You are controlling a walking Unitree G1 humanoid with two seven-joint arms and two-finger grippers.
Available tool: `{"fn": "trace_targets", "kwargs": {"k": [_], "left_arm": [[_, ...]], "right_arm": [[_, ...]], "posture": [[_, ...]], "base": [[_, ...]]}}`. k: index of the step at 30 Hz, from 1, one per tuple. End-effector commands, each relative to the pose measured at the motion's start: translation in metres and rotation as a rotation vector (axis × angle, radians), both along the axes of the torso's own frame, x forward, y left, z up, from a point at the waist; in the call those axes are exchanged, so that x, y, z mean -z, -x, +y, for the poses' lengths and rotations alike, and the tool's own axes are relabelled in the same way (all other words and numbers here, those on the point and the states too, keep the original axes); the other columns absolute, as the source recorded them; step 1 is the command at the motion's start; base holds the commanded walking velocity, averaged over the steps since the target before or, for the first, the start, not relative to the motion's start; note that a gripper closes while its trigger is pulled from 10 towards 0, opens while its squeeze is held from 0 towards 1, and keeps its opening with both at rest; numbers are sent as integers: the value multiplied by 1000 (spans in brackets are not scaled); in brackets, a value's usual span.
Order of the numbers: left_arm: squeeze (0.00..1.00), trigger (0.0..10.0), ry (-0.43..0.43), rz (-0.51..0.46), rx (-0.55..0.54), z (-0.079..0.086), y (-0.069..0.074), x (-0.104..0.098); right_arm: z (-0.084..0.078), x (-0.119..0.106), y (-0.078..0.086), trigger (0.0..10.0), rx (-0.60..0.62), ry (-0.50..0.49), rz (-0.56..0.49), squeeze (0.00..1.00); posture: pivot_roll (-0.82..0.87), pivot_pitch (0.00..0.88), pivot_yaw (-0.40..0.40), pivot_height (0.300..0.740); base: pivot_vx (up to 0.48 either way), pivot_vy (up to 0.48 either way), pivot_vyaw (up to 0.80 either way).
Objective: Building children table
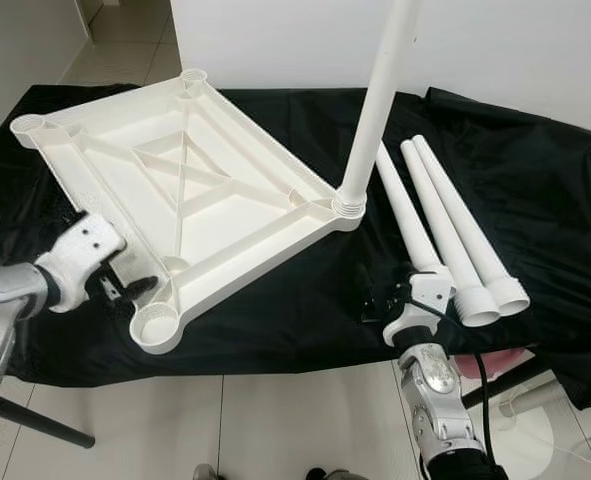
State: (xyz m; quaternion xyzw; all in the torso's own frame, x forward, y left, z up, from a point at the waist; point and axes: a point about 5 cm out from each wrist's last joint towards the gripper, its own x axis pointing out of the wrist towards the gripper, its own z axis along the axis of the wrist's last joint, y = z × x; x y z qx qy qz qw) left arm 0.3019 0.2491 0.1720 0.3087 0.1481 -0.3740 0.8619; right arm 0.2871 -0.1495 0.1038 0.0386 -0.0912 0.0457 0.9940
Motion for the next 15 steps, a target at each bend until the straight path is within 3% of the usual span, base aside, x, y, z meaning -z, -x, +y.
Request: {"fn": "trace_targets", "kwargs": {"k": [1, 3, 5, 7, 15], "left_arm": [[0, 10000, -14, 89, 87, -14, 7, 15], [0, 10000, 0, 98, 119, -28, 9, 20], [0, 10000, 0, 98, 119, -28, 9, 20], [0, 10000, 12, 96, 147, -41, 9, 23], [0, 10000, 25, 44, 146, -67, 4, 20]], "right_arm": [[-1, 5, 0, 10000, 1, -4, 25, 0], [0, 5, 1, 10000, 0, -5, 25, 0], [0, 5, 1, 10000, 0, -5, 25, 0], [0, 5, 1, 10000, 0, -6, 26, 0], [1, 6, 1, 10000, 4, -10, 29, 0]], "posture": [[0, 98, -35, 740], [-4, 99, -31, 740], [-4, 99, -31, 740], [-4, 98, -30, 740], [-8, 99, -18, 740]], "base": [[0, 0, 0], [0, 0, 0], [0, 0, 0], [0, 0, 0], [0, 0, 0]]}}
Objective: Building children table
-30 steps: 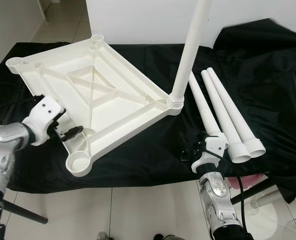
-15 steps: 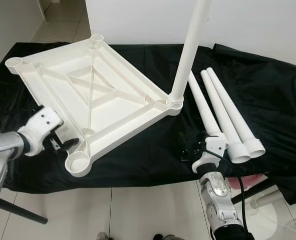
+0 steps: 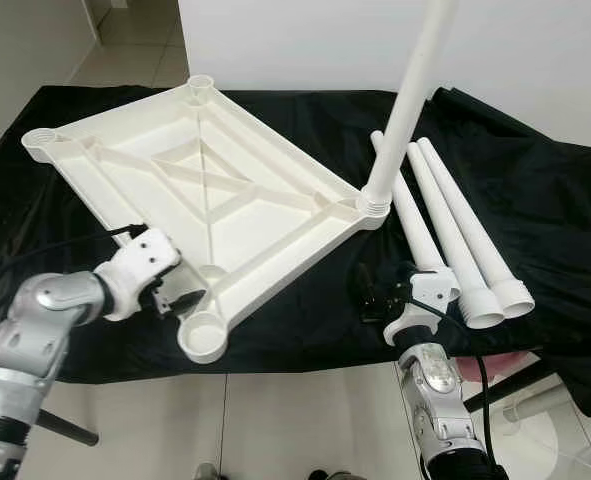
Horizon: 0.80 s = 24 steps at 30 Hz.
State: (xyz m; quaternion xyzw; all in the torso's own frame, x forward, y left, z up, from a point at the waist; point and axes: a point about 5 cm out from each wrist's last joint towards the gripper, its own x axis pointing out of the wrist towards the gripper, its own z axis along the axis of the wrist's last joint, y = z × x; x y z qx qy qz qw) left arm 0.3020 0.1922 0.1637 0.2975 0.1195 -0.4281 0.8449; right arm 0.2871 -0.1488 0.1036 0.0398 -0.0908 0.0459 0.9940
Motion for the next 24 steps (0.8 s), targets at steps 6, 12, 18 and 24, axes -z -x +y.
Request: {"fn": "trace_targets", "kwargs": {"k": [6, 12, 18, 24], "left_arm": [[0, 10000, -49, -16, -41, -17, -7, 9], [0, 10000, -85, -44, -50, 0, -15, 3], [0, 10000, -124, -63, -73, 22, -26, -7], [0, 10000, -100, -113, -111, 35, -40, -22]], "right_arm": [[2, 6, 2, 10000, -3, -12, 33, 0], [4, 6, 2, 10000, -17, -11, 34, 0], [3, 5, 0, 10000, -28, -5, 31, 0], [3, 5, 0, 10000, -32, -3, 28, 0]], "posture": [[-12, 98, -14, 740], [-10, 95, -15, 740], [-6, 92, -11, 740], [-9, 89, 0, 740]], "base": [[0, 0, 0], [0, 0, 0], [0, 0, 0], [0, 0, 0]]}}
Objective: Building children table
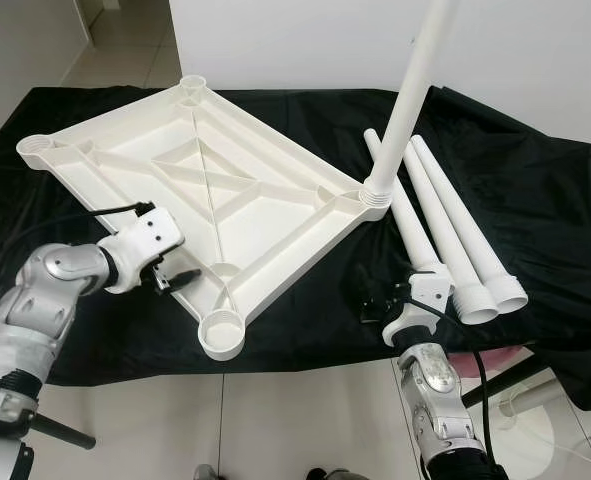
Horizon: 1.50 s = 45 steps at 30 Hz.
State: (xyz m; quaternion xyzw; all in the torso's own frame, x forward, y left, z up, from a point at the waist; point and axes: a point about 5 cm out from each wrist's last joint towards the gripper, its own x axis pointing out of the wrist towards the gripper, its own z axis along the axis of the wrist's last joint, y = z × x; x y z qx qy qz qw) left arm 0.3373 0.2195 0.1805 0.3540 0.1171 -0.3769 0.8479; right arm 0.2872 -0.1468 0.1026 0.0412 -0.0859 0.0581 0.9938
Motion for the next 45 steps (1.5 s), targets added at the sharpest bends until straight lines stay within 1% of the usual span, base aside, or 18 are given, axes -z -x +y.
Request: {"fn": "trace_targets", "kwargs": {"k": [1, 2, 4, 5, 10, 17, 23, 24, 25, 26, 28, 29, 30, 31, 32, 34, 41, 45], "left_arm": [[0, 10000, 43, -55, -43, 8, -9, -13], [0, 10000, 43, -55, -43, 8, -9, -13], [0, 10000, 126, -83, -30, -2, -14, -23], [0, 10000, 126, -83, -30, -2, -14, -23], [0, 10000, 304, -103, -22, -39, -24, -25], [0, 10000, 365, -100, -12, -58, -26, -20], [0, 10000, 470, -85, -52, -81, -30, -14], [0, 10000, 470, -85, -52, -81, -30, -14], [0, 10000, 495, -70, -71, -90, -30, -10], [0, 10000, 495, -70, -71, -90, -30, -10], [0, 10000, 531, -42, -87, -108, -30, -2], [0, 10000, 531, -42, -87, -108, -30, -2], [0, 10000, 547, -32, -102, -115, -31, 0], [0, 10000, 547, -32, -102, -115, -31, 0], [0, 10000, 565, -14, -143, -125, -34, 3], [0, 10000, 557, -8, -161, -129, -35, 6], [0, 10000, 546, 2, -204, -134, -39, 10], [0, 10000, 539, 13, -171, -132, -38, 8]], "right_arm": [[1, 4, 1, 10000, -6, -3, 19, 0], [1, 4, 1, 10000, -6, -3, 19, 0], [1, 5, 3, 10000, -2, -6, 18, 0], [1, 5, 3, 10000, -2, -6, 18, 0], [-1, 4, 6, 10000, 17, -11, 18, 0], [-6, 2, 7, 10000, 71, -11, 7, 0], [-10, -2, 9, 10000, 120, -21, -9, 0], [-10, -2, 9, 10000, 120, -21, -9, 0], [-11, -3, 10, 10000, 128, -24, -12, 0], [-11, -3, 10, 10000, 128, -24, -12, 0], [-13, -5, 12, 10000, 146, -33, -17, 0], [-13, -5, 12, 10000, 146, -33, -17, 0], [-13, -7, 12, 10000, 151, -37, -19, 0], [-13, -7, 12, 10000, 151, -37, -19, 0], [-12, -9, 13, 10000, 155, -42, -22, 0], [-12, -10, 13, 10000, 155, -47, -22, 0], [-10, -12, 8, 10000, 164, -54, -6, 0], [-6, -16, -7, 10000, 174, -45, 41, 0]], "posture": [[-13, 88, 5, 740], [-13, 88, 5, 740], [-16, 89, 7, 740], [-16, 89, 7, 740], [-21, 92, 6, 740], [-21, 93, 2, 740], [-25, 99, -2, 740], [-25, 99, -2, 740], [-25, 99, -2, 740], [-25, 99, -2, 740], [-30, 102, 0, 740], [-30, 102, 0, 740], [-33, 104, 1, 740], [-33, 104, 1, 740], [-38, 105, 4, 740], [-41, 104, 5, 740], [-48, 107, 10, 740], [-48, 125, 10, 740]], "base": [[0, 0, 0], [0, 0, 0], [0, 0, 0], [0, 0, 0], [0, 0, 0], [0, 0, 0], [0, 0, 0], [0, 0, 0], [0, 0, 0], [0, 0, 0], [0, 0, 0], [0, 0, 0], [0, 0, 0], [0, 0, 0], [0, 0, 0], [0, 0, 0], [0, 0, 0], [0, 0, 0]]}}
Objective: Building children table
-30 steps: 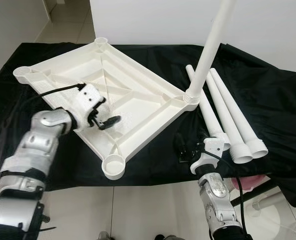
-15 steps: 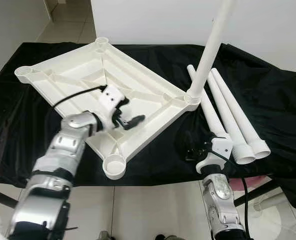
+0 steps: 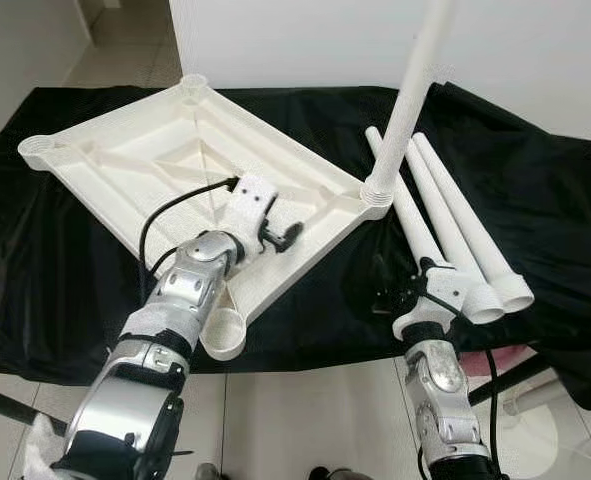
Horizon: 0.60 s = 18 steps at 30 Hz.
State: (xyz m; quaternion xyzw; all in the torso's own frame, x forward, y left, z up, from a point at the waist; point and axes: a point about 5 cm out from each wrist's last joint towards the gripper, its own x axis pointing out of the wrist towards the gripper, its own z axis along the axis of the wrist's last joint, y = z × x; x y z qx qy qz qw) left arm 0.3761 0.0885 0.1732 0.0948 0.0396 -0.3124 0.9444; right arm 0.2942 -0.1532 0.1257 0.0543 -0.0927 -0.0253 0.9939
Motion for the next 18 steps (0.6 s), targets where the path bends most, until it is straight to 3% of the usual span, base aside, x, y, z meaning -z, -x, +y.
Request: {"fn": "trace_targets", "kwargs": {"k": [1, 7, 8, 11, 13, 17, 18], "left_arm": [[0, 10000, -22, 8, 40, 0, 1, -1], [0, 10000, -66, -27, 6, 20, -2, -7], [0, 10000, -83, -42, -20, 31, -4, -10], [0, 10000, -94, -53, -44, 40, -5, -13], [0, 10000, -102, -94, -110, 64, -8, -25], [0, 10000, -115, -115, -124, 73, -8, -30], [0, 10000, -128, -139, -142, 85, -7, -37]], "right_arm": [[1, 6, -3, 10000, 7, -6, 53, 0], [4, 4, -16, 10000, 13, 4, 78, 0], [5, 3, -21, 10000, 10, 8, 84, 0], [5, 2, -23, 10000, 4, 14, 87, 0], [4, 1, -30, 10000, 0, 28, 100, 0], [3, 2, -32, 10000, 0, 39, 106, 0], [3, 2, -36, 10000, -10, 54, 113, 0]], "posture": [[-47, 127, 8, 740], [-38, 145, 2, 740], [-34, 151, 1, 740], [-29, 155, -1, 740], [-16, 161, -7, 740], [-14, 164, -8, 740], [-10, 166, -10, 740]], "base": [[0, 0, 0], [0, 0, 0], [0, 0, 0], [0, 0, 0], [0, 0, 0], [0, 0, 0], [0, 0, 0]]}}
